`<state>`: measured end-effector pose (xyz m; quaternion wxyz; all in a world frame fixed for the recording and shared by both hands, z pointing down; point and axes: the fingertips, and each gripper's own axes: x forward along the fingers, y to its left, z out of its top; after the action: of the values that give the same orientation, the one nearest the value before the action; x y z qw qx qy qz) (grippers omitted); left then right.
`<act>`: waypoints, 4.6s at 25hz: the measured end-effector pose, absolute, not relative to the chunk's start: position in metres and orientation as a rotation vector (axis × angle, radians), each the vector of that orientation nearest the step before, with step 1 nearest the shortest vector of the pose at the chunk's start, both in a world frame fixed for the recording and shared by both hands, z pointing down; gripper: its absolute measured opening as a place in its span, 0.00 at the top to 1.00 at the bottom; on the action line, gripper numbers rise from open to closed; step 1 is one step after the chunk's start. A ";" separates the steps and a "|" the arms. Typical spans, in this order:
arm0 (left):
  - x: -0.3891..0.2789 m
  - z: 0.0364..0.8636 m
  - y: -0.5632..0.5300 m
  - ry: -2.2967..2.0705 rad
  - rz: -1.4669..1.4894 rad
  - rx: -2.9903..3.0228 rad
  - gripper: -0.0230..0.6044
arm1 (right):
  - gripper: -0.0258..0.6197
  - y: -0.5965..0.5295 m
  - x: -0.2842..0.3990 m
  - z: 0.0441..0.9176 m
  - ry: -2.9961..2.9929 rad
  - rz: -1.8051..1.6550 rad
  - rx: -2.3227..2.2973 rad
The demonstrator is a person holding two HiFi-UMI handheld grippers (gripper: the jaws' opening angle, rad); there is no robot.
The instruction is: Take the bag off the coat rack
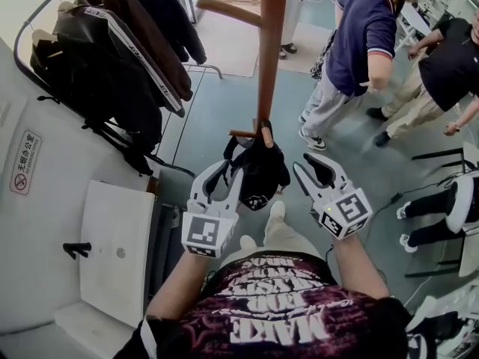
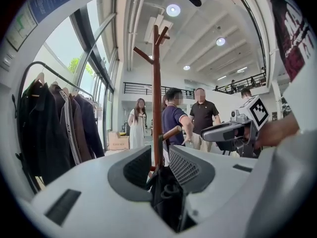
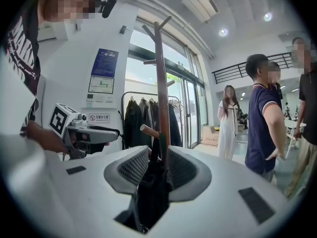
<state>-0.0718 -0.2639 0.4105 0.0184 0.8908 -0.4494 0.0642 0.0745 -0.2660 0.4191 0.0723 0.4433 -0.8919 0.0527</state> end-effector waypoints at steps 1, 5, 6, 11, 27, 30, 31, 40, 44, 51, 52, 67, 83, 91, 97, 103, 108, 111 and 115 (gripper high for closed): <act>-0.069 0.411 -0.265 -1.388 0.202 2.766 0.80 | 0.76 -0.269 0.074 0.420 -2.680 0.164 1.327; -0.062 0.416 -0.270 -1.383 0.213 2.763 0.80 | 0.76 -0.279 0.070 0.428 -2.685 0.191 1.289; -0.062 0.418 -0.272 -1.388 0.214 2.757 0.80 | 0.76 -0.281 0.069 0.431 -2.686 0.196 1.275; -0.059 0.433 -0.284 -1.414 0.244 2.724 0.80 | 0.76 -0.292 0.065 0.449 -2.693 0.229 1.209; -0.029 0.481 -0.331 -1.380 0.359 2.679 0.80 | 0.76 -0.336 0.045 0.500 -2.663 0.292 1.034; -0.023 0.489 -0.337 -1.363 0.382 2.678 0.80 | 0.77 -0.339 0.040 0.507 -2.655 0.296 1.006; -0.022 0.490 -0.340 -1.361 0.387 2.675 0.80 | 0.77 -0.341 0.038 0.509 -2.653 0.297 0.999; -0.011 0.497 -0.352 -1.364 0.426 2.693 0.84 | 0.84 -0.348 0.025 0.516 -2.654 0.281 0.981; -0.010 0.494 -0.356 -1.417 0.428 2.702 0.94 | 0.90 -0.349 0.024 0.518 -2.631 0.238 1.002; -0.013 0.492 -0.355 -1.433 0.360 2.663 0.95 | 0.95 -0.350 0.025 0.516 -2.582 0.245 1.052; -0.014 0.492 -0.354 -1.425 0.358 2.662 0.95 | 0.95 -0.349 0.026 0.516 -2.581 0.254 1.057; -0.024 0.454 -0.316 -1.351 0.277 2.666 0.95 | 0.95 -0.313 0.039 0.479 -2.660 0.353 1.131; -0.038 0.362 -0.264 -1.322 0.104 2.747 0.95 | 0.95 -0.259 0.031 0.389 -2.822 0.199 1.075; -0.041 0.331 -0.245 -1.320 0.042 2.783 0.95 | 0.95 -0.243 0.027 0.357 -2.858 0.147 1.060; -0.042 0.315 -0.236 -1.316 0.026 2.808 0.95 | 0.95 -0.236 0.028 0.340 -2.860 0.117 1.063; -0.043 0.312 -0.235 -1.306 0.002 2.799 0.95 | 0.95 -0.232 0.028 0.336 -2.849 0.093 1.052; -0.043 0.315 -0.235 -1.311 0.020 2.795 0.95 | 0.95 -0.233 0.028 0.339 -2.855 0.100 1.054; -0.041 0.317 -0.234 -1.308 0.026 2.800 0.95 | 0.95 -0.233 0.029 0.341 -2.855 0.109 1.056; -0.041 0.319 -0.233 -1.307 0.025 2.790 0.95 | 0.95 -0.232 0.030 0.344 -2.848 0.121 1.054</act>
<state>-0.0407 -0.2329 0.3191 0.0302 0.9051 -0.4241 0.0082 0.0297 -0.2319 0.3440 0.0512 0.3463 -0.9359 0.0397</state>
